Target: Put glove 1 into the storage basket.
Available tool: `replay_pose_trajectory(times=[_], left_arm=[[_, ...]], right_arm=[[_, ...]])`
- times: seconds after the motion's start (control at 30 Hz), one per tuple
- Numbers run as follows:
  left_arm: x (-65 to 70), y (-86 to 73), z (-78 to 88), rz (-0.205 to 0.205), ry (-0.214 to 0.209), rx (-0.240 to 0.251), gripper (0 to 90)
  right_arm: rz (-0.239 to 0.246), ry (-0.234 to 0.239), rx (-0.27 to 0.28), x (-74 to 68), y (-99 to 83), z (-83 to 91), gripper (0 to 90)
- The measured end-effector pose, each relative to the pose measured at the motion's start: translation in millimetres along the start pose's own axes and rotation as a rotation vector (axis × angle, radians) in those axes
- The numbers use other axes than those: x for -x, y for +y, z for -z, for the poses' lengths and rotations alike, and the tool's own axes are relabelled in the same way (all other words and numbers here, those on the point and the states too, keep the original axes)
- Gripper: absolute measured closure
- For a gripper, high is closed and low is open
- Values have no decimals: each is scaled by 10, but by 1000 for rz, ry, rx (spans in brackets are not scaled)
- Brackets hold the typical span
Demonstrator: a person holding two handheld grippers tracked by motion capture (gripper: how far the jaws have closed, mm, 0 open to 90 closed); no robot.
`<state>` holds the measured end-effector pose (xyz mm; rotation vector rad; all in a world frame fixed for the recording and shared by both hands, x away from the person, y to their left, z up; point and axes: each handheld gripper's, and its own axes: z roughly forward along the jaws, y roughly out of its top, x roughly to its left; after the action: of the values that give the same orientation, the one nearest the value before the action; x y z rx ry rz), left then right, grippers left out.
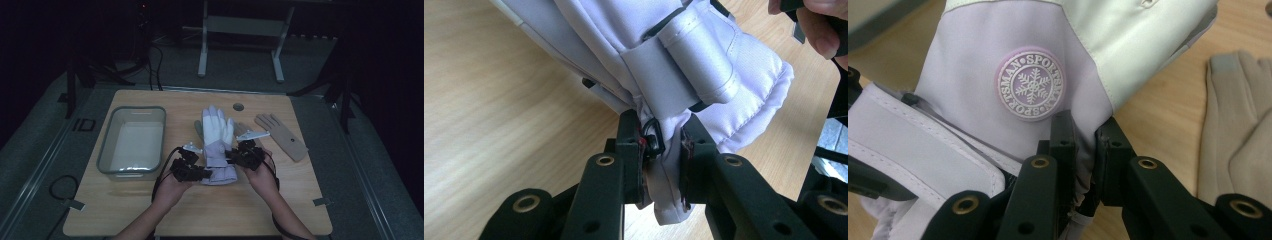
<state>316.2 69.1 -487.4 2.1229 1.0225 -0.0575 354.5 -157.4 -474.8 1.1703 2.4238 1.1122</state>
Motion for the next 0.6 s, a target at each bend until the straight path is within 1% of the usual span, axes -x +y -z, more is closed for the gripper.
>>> replay_pose_trajectory(times=[0.27, 0.6], left_arm=[[-53, 74, 265, -25, 29, 3, 758], [-159, 101, 531, -33, 65, -8, 758]], right_arm=[[25, 8, 32, -129, 218, 22, 808], [41, 28, 38, -297, 450, -48, 809]])
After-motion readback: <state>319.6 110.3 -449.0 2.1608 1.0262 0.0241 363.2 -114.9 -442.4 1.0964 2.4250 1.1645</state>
